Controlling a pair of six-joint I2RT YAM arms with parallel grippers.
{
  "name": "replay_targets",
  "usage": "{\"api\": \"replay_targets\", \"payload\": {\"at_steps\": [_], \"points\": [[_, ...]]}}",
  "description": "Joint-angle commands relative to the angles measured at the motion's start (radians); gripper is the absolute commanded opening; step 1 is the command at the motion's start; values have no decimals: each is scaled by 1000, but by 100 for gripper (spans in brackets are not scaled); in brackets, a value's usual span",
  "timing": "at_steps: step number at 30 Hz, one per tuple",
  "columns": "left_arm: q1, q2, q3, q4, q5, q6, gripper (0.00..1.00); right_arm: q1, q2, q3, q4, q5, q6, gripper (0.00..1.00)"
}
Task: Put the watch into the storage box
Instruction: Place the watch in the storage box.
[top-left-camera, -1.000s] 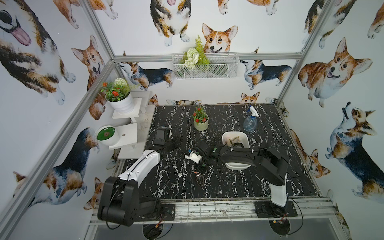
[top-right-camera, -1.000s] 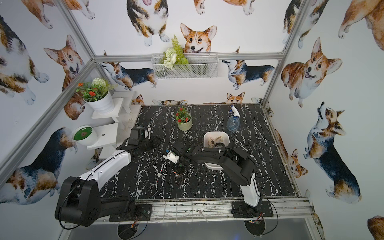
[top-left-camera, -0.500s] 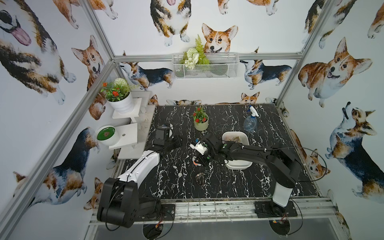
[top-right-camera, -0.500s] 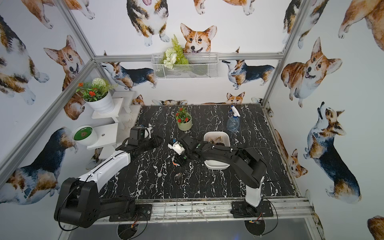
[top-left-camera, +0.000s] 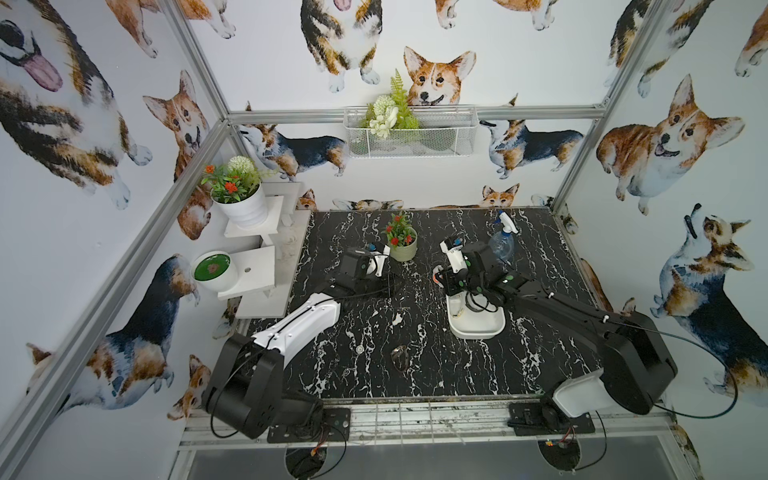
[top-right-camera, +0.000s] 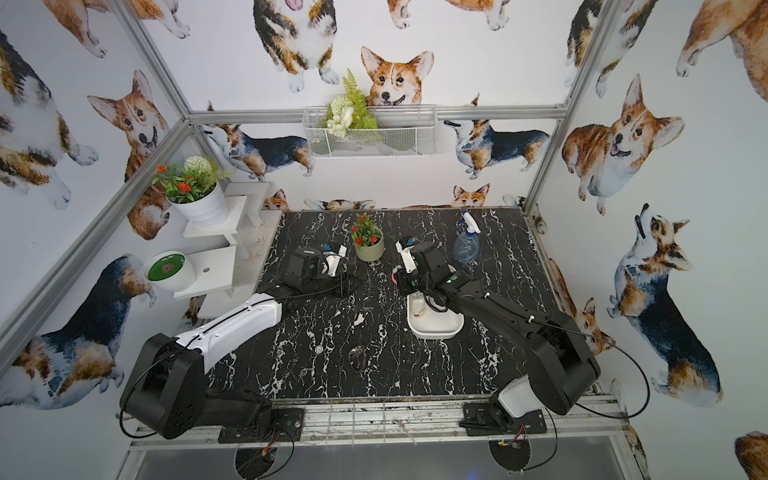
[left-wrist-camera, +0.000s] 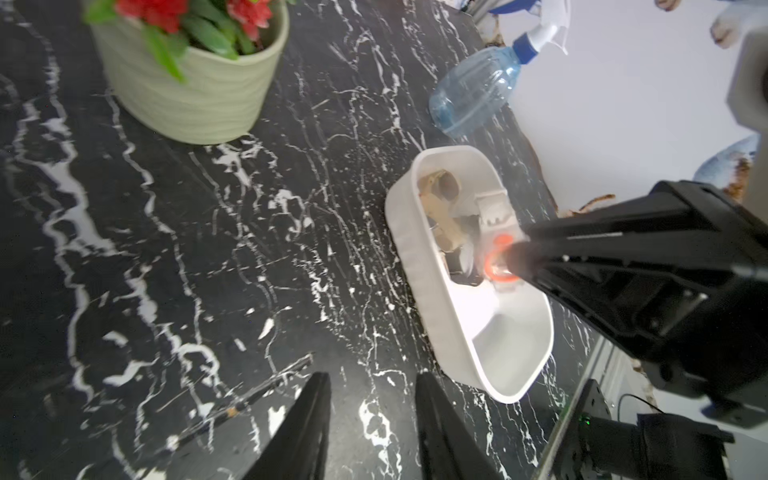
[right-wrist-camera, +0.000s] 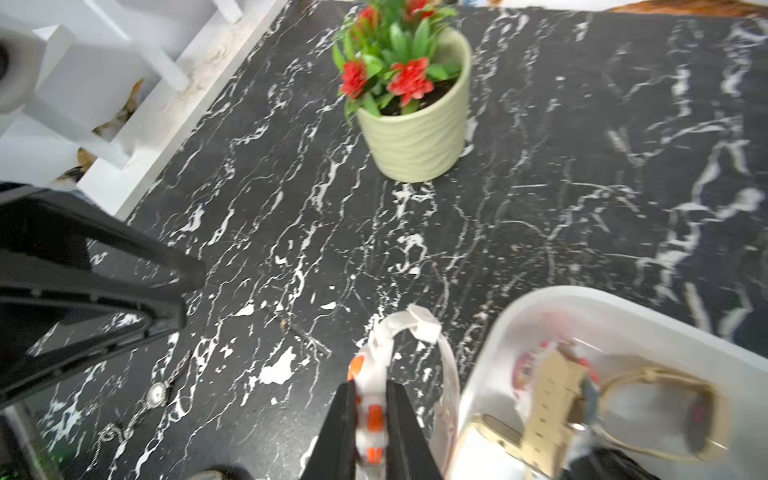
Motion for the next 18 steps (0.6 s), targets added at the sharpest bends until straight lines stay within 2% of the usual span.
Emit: {"api": "replay_targets", "payload": {"at_steps": [1,3,9,18], "points": [[-31,29,35,44,62,32,40,-36,-27,18,-125,155,-21,0],[-54,55,50,53,74,34,40,-76,-31,21,-168,187,-29,0],[-119,113,101,59,79,35,41,-172,0,27,-219,170,-52,1],[-156,150,131,58,70,36,41,-191,114,71,-211,148,-70,4]]}}
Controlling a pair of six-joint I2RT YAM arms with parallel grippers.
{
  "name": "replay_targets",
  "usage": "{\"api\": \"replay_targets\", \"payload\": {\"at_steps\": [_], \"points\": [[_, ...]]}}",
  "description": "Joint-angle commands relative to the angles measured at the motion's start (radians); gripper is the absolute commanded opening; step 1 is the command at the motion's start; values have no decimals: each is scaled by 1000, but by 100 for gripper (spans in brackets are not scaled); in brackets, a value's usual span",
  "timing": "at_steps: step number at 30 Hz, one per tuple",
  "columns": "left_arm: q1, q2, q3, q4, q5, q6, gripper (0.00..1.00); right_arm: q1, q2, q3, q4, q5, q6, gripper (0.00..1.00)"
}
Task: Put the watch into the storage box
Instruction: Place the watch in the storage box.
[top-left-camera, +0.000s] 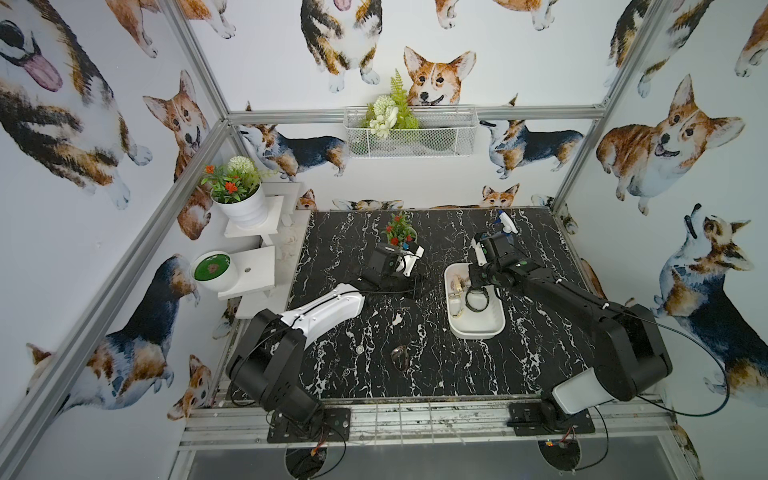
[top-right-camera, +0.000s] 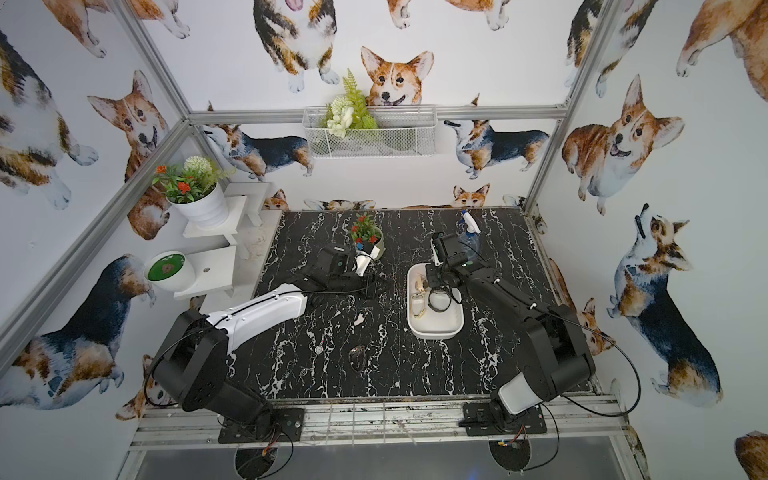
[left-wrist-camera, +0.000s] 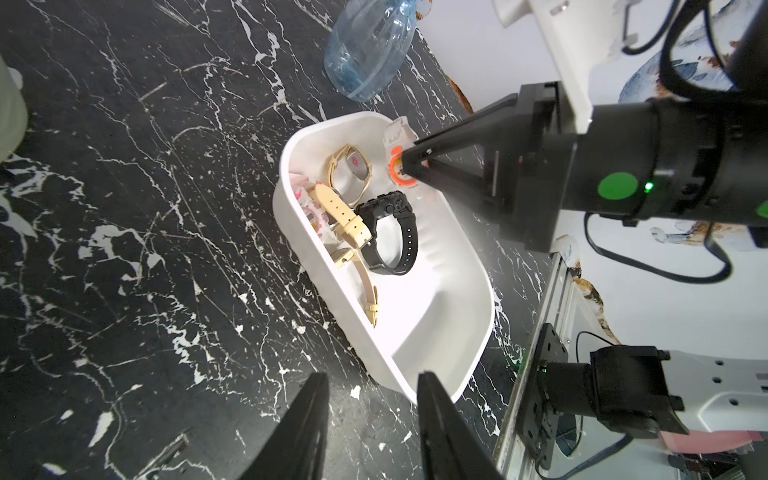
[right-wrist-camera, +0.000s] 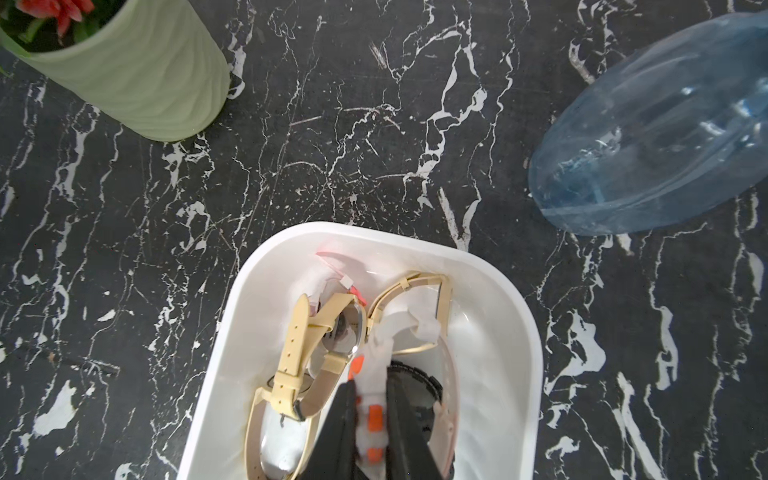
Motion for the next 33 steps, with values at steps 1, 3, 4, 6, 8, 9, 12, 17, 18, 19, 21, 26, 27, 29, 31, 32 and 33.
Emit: {"api": "replay_targets", "payload": {"at_steps": [1,3,4,6,8,9,12,17,18,19,21,26,27,29,31,32,33], "points": [[-3,0,8,19,2,11,41,-2,37,22,-4,-9,-14,4],[-3,-3,6,16,-5,12,41,-1,65,35,-3,-18,-11,5],[-3,-3,6,16,-6,13,41,-1,76,40,-3,-22,-10,5],[-3,-7,2,13,-10,16,42,-1,96,47,1,-28,-7,7],[-4,-11,-1,11,-15,18,42,-1,110,54,3,-31,-6,9],[-3,-10,-2,11,-17,20,42,-1,117,56,1,-31,-6,10],[-3,-11,-3,8,-21,24,42,0,127,60,0,-34,-6,16],[-3,-12,-4,7,-28,24,43,-1,131,63,-4,-37,-8,24],[-2,-14,-6,16,-18,16,43,-1,131,66,-4,-37,-9,26],[0,-16,-12,31,-7,5,43,-1,131,64,-5,-37,-10,27],[7,-29,-29,78,4,-17,44,-1,128,67,-9,-37,-10,30],[34,-46,-38,55,-43,-24,44,4,85,68,-15,-55,-16,31],[40,-49,-39,46,-52,-23,44,7,73,69,-14,-62,-20,31],[61,-66,-49,34,-74,-27,45,25,42,68,-12,-78,-32,32],[81,-86,-57,15,-129,-38,45,52,11,58,7,-116,-53,34],[95,-95,-60,1,-152,-43,45,72,-5,48,25,-141,-67,35],[107,-103,-62,-13,-173,-44,45,88,-16,37,44,-170,-82,36]]}}
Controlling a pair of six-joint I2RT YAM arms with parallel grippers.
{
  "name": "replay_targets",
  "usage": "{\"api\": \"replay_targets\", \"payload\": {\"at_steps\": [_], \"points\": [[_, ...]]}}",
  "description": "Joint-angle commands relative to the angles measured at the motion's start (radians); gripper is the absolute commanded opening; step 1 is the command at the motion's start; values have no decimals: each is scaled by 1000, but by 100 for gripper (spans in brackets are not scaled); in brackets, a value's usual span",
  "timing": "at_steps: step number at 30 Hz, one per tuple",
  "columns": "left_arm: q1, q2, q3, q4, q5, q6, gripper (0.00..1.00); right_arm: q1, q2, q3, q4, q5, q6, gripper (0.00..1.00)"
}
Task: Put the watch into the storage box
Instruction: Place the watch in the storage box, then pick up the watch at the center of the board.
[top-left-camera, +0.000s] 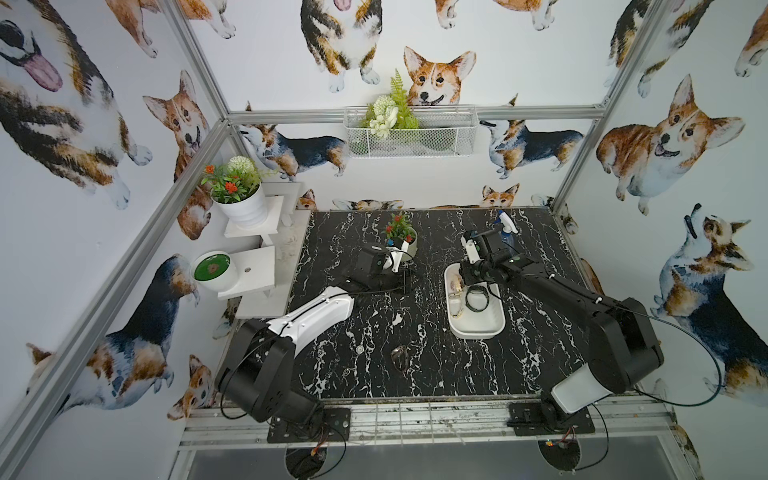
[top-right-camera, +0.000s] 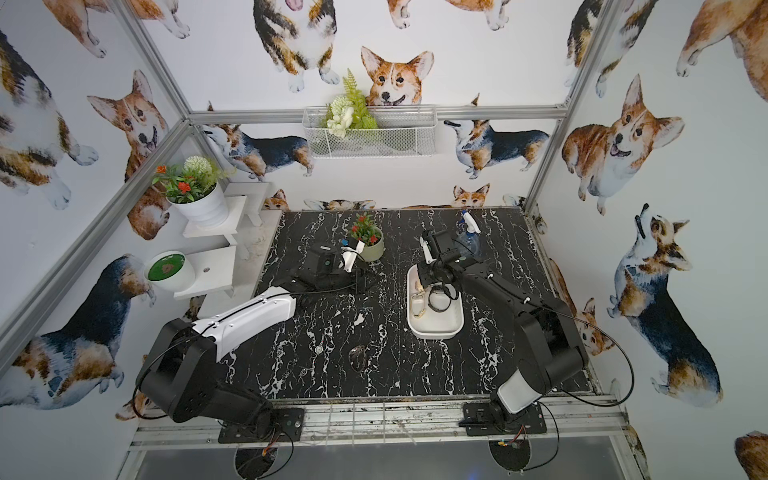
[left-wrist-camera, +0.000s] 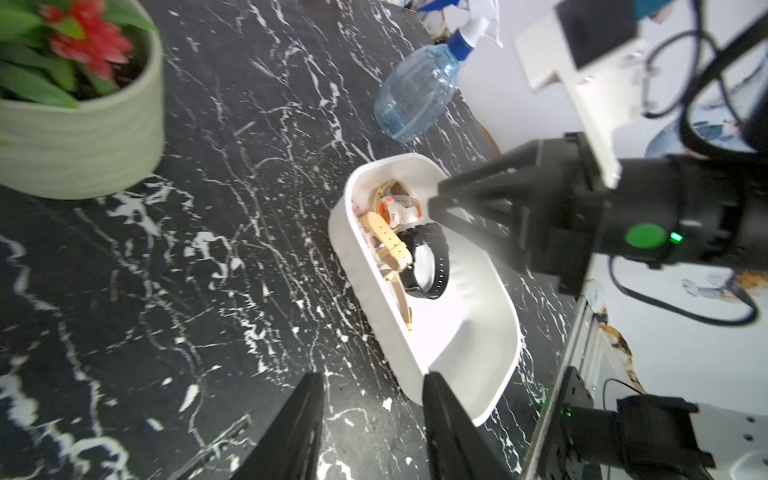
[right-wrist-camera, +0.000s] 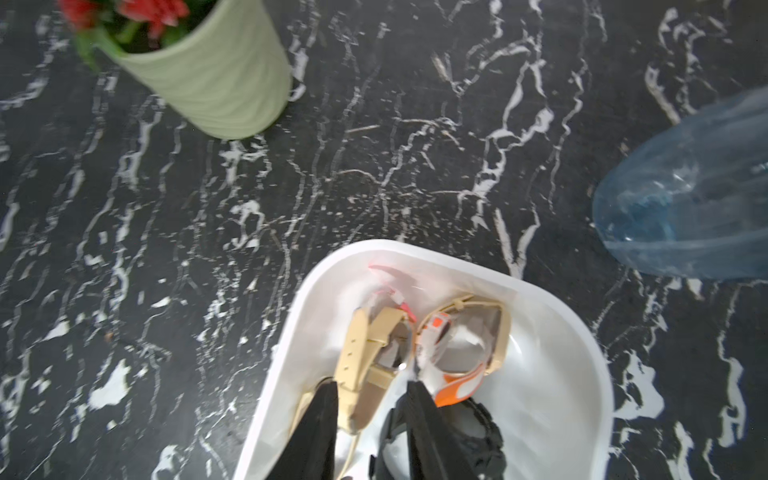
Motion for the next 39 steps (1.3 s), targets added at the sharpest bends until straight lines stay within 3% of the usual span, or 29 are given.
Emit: {"api": "replay_targets", "payload": {"at_steps": [1,8,15,22,27,39], "points": [[36,-27,-10,-45,-100,-16,45,54,-38,-29,74,-115,-69,36],[133,-91,-31,-186,-348,-98,46,211,-21,-89,189,-289,-110,37],[261,-163,-127,-199,-371,-158,46,435,107,-33,219,-291,-130,40],[372,-232,-182,-218,-371,-190,46,609,273,93,184,-215,-149,51],[413,-278,-215,-216,-400,-215,46,674,377,171,176,-138,-105,58],[477,-400,-286,-212,-491,-267,47,706,542,317,151,1,-21,67]]}}
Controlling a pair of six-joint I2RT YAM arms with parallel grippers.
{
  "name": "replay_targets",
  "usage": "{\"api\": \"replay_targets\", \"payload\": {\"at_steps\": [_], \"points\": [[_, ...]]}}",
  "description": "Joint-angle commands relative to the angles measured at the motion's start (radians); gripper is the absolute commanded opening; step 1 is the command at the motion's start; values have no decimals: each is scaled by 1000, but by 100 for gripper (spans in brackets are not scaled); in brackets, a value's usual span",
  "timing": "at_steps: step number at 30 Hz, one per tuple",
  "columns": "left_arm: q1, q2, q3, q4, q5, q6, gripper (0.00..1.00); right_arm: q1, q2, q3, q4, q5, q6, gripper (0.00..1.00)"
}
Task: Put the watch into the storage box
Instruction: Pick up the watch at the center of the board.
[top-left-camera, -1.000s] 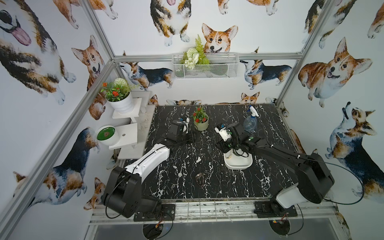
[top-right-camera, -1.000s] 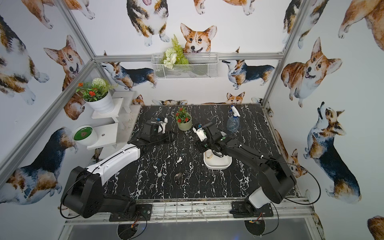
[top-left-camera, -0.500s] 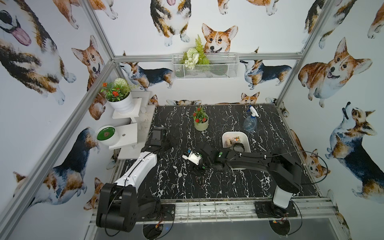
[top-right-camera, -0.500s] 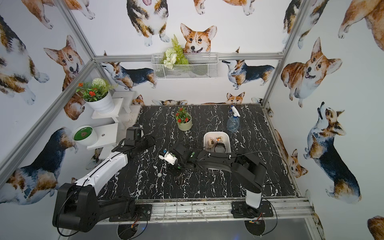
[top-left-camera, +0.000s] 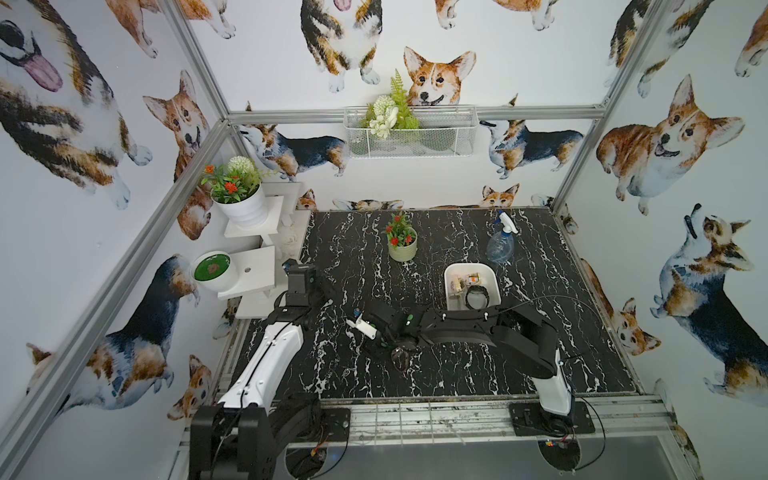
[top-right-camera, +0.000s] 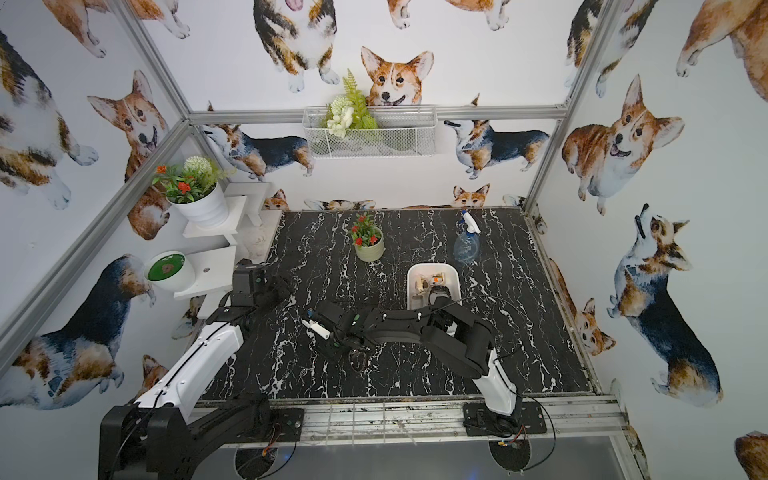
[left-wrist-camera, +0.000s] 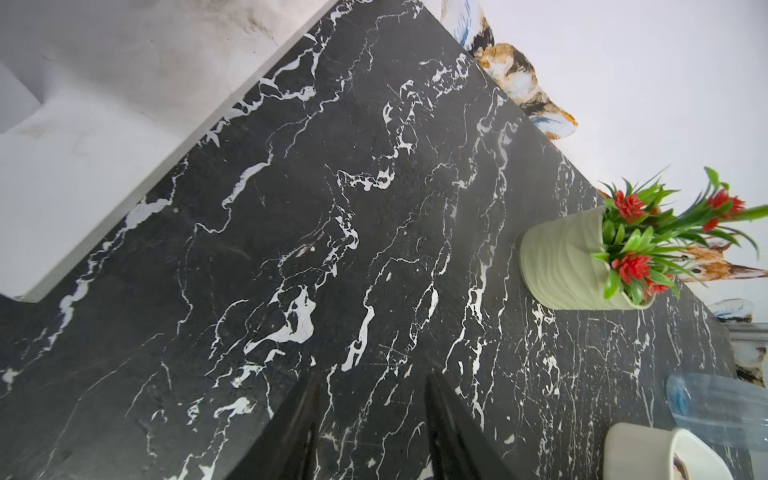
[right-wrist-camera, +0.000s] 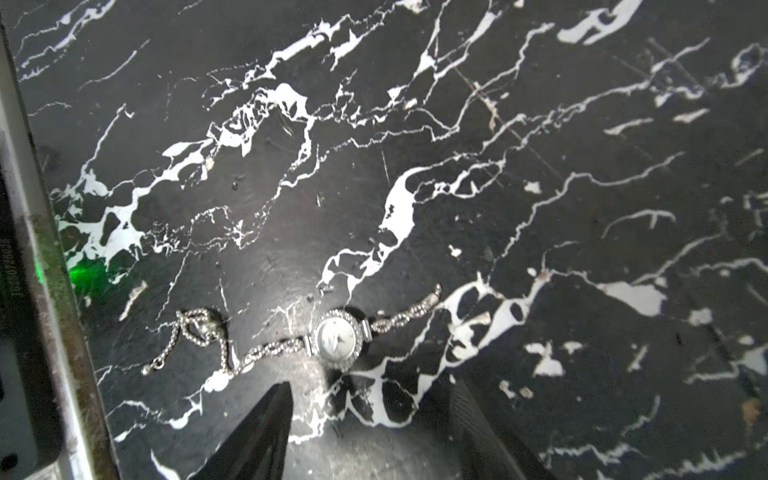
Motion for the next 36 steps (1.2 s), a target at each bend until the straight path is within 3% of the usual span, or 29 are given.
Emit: {"api": "replay_targets", "payload": {"at_steps": [1,20,36], "points": [[8,-5,-1,6,-15,-10,47,9,29,38,-21,43,26,67],[11,-5,-20,38,11,-2,47,49,123,150,-124,99,9,64],[10,-24,-24,41,8,2,47,44,98,117,-165,134,-4,38]]}}
